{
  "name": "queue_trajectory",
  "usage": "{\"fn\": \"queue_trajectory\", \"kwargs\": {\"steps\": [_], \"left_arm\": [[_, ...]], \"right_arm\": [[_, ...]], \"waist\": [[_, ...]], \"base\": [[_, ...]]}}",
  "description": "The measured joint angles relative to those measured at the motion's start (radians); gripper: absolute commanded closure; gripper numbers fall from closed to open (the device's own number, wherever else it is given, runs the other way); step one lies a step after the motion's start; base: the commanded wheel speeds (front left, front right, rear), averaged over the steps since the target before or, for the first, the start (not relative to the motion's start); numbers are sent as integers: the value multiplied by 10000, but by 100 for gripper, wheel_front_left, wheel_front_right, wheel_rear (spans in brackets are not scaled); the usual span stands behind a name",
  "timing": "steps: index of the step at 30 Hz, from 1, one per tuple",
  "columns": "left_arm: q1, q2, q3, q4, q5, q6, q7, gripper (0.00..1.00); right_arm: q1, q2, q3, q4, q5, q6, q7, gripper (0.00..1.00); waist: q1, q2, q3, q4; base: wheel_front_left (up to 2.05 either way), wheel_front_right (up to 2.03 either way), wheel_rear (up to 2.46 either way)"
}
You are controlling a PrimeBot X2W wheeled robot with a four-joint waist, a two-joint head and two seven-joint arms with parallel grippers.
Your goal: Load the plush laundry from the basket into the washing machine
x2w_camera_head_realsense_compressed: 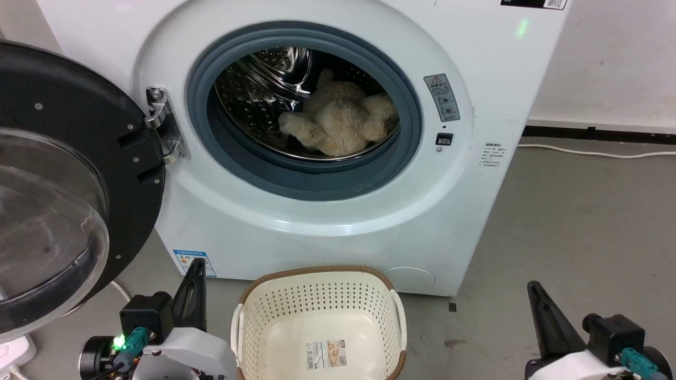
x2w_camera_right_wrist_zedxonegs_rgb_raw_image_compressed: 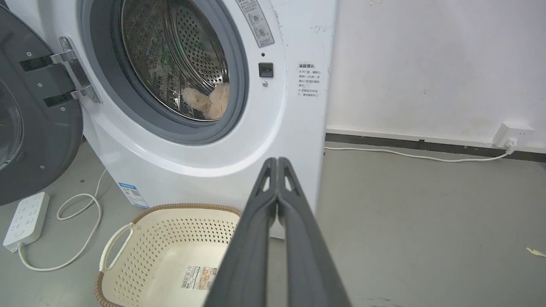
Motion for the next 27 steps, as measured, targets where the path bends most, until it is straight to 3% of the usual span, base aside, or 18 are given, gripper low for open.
{"fn": "queue_trajectory", "kwargs": {"steps": [27], "left_arm": [[2, -560, 506, -136, 970, -351, 272, 100]], "right_arm": [[-168, 0, 44, -280, -395, 0, 546, 100]], "waist": [[0, 0, 46, -84]], "base": [[0, 0, 0]]}}
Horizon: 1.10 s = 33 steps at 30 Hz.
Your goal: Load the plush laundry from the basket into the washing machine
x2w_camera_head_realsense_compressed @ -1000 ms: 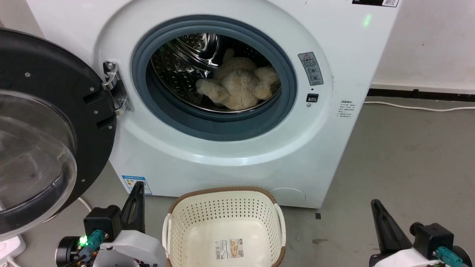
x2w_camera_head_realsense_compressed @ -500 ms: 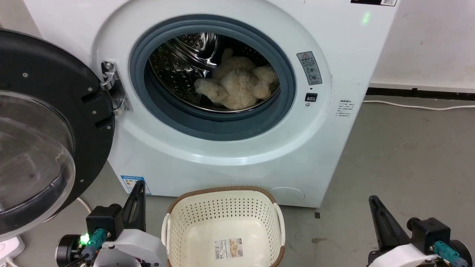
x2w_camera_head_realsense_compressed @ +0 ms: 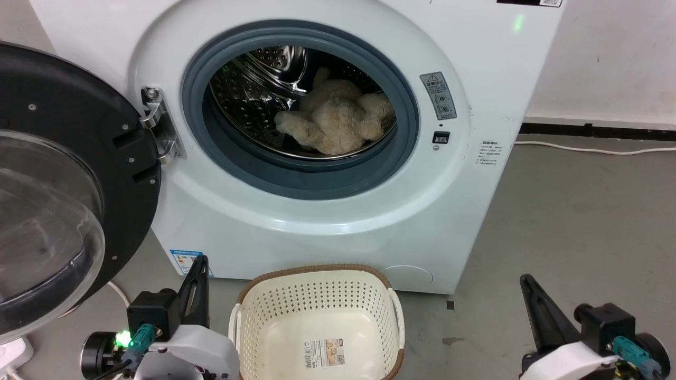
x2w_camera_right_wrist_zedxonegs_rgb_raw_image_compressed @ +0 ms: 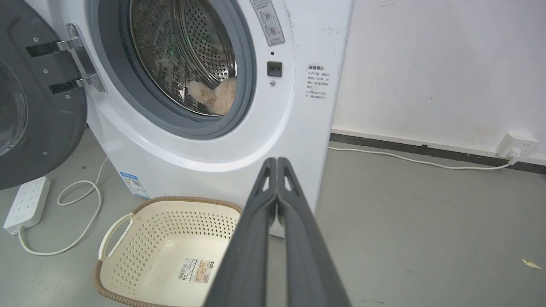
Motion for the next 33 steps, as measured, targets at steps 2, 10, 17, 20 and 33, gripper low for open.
{"fn": "queue_trajectory", "kwargs": {"steps": [2, 10, 17, 20, 33], "left_arm": [[1, -23, 50, -8, 69, -13, 4, 100], [2, -163, 176, -42, 336, -102, 90, 100], [3, -326, 324, -75, 604, -221, 176, 100], [3, -366, 387, -94, 698, -261, 180, 100], [6, -604, 573, -142, 1108, -355, 341, 100]], "right_arm": [[-80, 0, 6, -35, -50, 0, 35, 100], [-143, 0, 23, -132, -205, 0, 167, 100], [-157, 0, 29, -203, -305, 0, 316, 100], [-162, 0, 35, -238, -355, 0, 378, 100], [-302, 0, 61, -378, -500, 0, 606, 100]], "waist": [[0, 0, 3, -6], [0, 0, 18, -31], [0, 0, 29, -53], [0, 0, 35, -62], [0, 0, 51, -93]], "base": [[0, 0, 0], [0, 0, 0], [0, 0, 0], [0, 0, 0], [0, 0, 0]]}}
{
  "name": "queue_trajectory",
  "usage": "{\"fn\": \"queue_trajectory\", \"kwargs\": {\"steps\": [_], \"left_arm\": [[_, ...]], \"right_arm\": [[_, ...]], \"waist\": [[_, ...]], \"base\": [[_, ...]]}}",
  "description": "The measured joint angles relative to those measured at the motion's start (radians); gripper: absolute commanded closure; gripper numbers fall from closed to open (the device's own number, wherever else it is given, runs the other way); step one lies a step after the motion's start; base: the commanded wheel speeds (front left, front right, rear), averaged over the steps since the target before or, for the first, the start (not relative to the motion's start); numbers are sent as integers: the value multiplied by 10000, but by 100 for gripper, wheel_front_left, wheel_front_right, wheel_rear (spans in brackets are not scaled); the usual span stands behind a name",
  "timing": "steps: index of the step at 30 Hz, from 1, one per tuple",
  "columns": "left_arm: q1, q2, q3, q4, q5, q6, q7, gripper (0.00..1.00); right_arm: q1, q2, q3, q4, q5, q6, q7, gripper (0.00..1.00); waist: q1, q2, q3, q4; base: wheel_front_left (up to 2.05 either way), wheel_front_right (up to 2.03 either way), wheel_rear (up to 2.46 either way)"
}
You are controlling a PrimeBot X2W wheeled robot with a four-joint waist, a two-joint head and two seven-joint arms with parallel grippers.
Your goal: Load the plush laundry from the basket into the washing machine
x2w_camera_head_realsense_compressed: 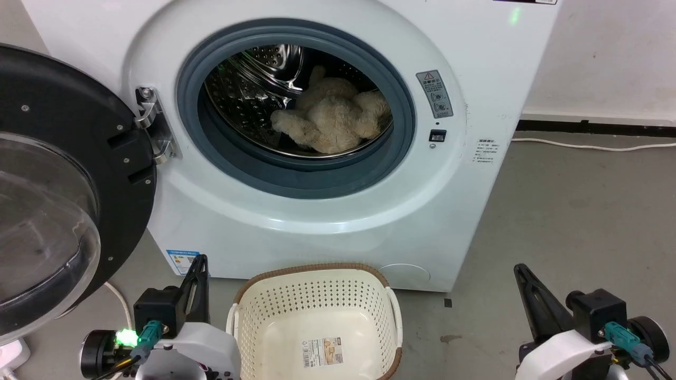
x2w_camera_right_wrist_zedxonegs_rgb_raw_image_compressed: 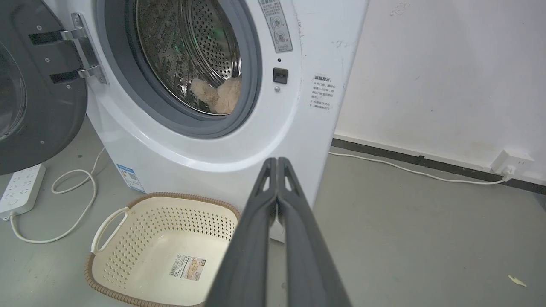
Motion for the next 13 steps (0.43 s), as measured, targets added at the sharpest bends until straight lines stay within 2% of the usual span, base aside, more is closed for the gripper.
{"fn": "queue_trajectory", "kwargs": {"steps": [13], "left_arm": [[23, -4, 33, -6, 0, -10, 0, 100]], "right_arm": [[-1, 0, 8, -6, 0, 0, 8, 100]], "waist": [[0, 0, 0, 0]], "base": [[0, 0, 0]]}}
